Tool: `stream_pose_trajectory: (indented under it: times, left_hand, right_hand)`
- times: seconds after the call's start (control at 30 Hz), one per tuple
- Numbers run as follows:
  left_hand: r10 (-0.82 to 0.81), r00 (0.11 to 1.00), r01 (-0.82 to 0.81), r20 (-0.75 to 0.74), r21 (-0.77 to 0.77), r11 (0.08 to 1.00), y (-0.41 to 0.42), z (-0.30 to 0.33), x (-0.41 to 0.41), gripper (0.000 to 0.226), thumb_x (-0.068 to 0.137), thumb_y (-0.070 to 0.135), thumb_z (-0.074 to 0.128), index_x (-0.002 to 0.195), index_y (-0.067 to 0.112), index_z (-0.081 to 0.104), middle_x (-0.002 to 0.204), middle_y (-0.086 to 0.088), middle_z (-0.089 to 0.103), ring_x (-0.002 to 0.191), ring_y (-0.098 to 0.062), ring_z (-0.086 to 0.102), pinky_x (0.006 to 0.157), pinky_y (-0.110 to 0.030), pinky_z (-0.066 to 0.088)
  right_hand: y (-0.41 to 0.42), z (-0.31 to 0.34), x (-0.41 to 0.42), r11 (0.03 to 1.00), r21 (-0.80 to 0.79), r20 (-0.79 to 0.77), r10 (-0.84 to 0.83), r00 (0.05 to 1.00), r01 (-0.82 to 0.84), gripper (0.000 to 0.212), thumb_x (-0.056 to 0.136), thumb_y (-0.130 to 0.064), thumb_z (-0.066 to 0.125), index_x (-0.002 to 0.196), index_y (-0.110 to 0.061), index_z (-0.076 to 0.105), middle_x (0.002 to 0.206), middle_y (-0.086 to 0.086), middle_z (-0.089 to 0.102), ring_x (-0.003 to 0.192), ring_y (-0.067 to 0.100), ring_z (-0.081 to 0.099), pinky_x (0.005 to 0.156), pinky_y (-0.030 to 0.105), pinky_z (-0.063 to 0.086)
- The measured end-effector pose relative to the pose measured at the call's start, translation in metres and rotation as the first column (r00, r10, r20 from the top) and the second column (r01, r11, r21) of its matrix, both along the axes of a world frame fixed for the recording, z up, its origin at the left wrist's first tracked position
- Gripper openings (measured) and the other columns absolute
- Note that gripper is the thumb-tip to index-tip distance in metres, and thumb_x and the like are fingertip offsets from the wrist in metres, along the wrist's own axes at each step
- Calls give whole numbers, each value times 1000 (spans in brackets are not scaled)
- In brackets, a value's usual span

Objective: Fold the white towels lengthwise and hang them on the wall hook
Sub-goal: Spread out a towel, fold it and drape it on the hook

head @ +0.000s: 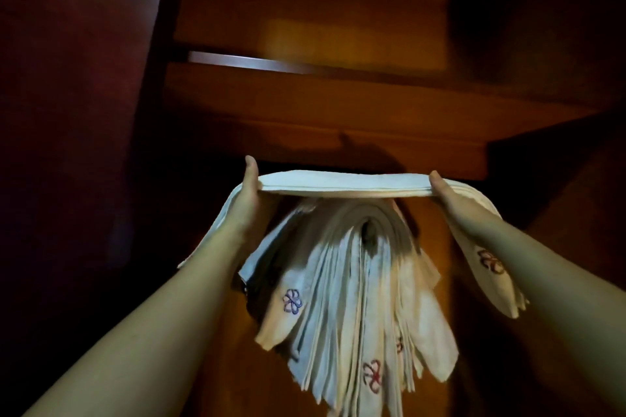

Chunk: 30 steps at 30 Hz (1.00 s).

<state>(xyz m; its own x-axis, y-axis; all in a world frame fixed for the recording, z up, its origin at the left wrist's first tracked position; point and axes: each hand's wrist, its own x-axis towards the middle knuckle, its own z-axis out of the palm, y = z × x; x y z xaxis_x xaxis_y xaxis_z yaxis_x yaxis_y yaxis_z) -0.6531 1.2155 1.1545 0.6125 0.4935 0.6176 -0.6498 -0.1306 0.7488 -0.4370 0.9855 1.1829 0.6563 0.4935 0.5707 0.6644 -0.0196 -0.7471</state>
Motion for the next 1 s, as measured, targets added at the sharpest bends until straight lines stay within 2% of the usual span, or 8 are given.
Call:
stream_pose_trajectory:
  times: [0.13, 0.27, 0.47, 0.53, 0.7, 0.8, 0.9, 1.0]
  left_hand:
    - [93, 995, -92, -26, 39, 995, 26, 14, 23, 82, 96, 73, 11, 107, 15, 68, 104, -1, 76, 100, -9, 69, 97, -30, 43]
    - [164, 983, -160, -83, 51, 986, 53, 18, 45, 85, 93, 77, 10, 123, 17, 61, 137, -4, 61, 126, -13, 54, 110, -29, 31]
    - [148, 981, -136, -127, 96, 986, 76, 28, 72, 95, 85, 86, 10, 137, 20, 56, 140, 0, 59, 131, -14, 51, 119, -36, 28]
    - [153, 979, -137, -135, 122, 983, 79, 33, 77, 102, 84, 88, 11, 147, 17, 48, 147, -2, 53, 138, -14, 46, 121, -39, 26]
    - [237, 968, -220, -88, 168, 961, 86, 34, 86, 105, 74, 93, 24, 142, 19, 55, 142, 0, 58, 136, -13, 48, 119, -37, 27]
    - [318, 948, -318, 3, -1, 948, 87, 34, 82, 70, 96, 65, 41, 124, 5, 63, 120, -10, 69, 115, -21, 63, 113, -38, 38]
    - [391, 918, -384, 57, -111, 917, 106, 34, 76, 36, 107, 30, 41, 90, 7, 64, 89, -11, 68, 84, -22, 64, 93, -35, 46]
    - [364, 931, -358, 28, -125, 925, 119, 29, 78, 51, 107, 45, 35, 123, 6, 62, 120, -15, 67, 109, -25, 64, 106, -36, 42]
  right_hand:
    - [31, 13, 36, 996, -14, 60, 85, 995, -84, 114, 57, -99, 45, 145, -28, 46, 154, -3, 40, 139, 16, 40, 120, 37, 24]
    - [54, 18, 74, 998, -47, 54, 44, 998, -42, 107, 52, -103, 43, 132, -33, 59, 142, -3, 52, 132, 19, 49, 116, 41, 31]
    - [77, 20, 145, 977, -42, 62, 209, 976, -207, 78, 69, -94, 48, 114, -34, 71, 124, -4, 65, 128, 11, 52, 118, 42, 30]
    - [74, 21, 138, 989, -30, 90, 144, 985, -142, 91, 71, -95, 43, 123, -25, 67, 110, 3, 66, 112, 4, 59, 115, 39, 33]
    - [81, 21, 142, 947, 17, 25, 321, 947, -321, 105, 53, -96, 58, 123, -18, 69, 125, 1, 68, 105, 9, 69, 101, 36, 45]
    - [89, 30, 125, 981, 67, 145, 173, 974, -185, 79, 79, -87, 38, 107, -23, 76, 117, 0, 69, 94, 7, 70, 94, 30, 50]
    - [111, 36, 103, 970, 98, 133, 208, 969, -222, 44, 107, -43, 33, 94, -23, 69, 92, -6, 72, 100, 11, 68, 81, 13, 48]
    - [127, 33, 104, 948, 120, 81, 285, 955, -293, 37, 100, -43, 43, 97, -24, 75, 108, 1, 75, 106, 15, 67, 102, 31, 46]
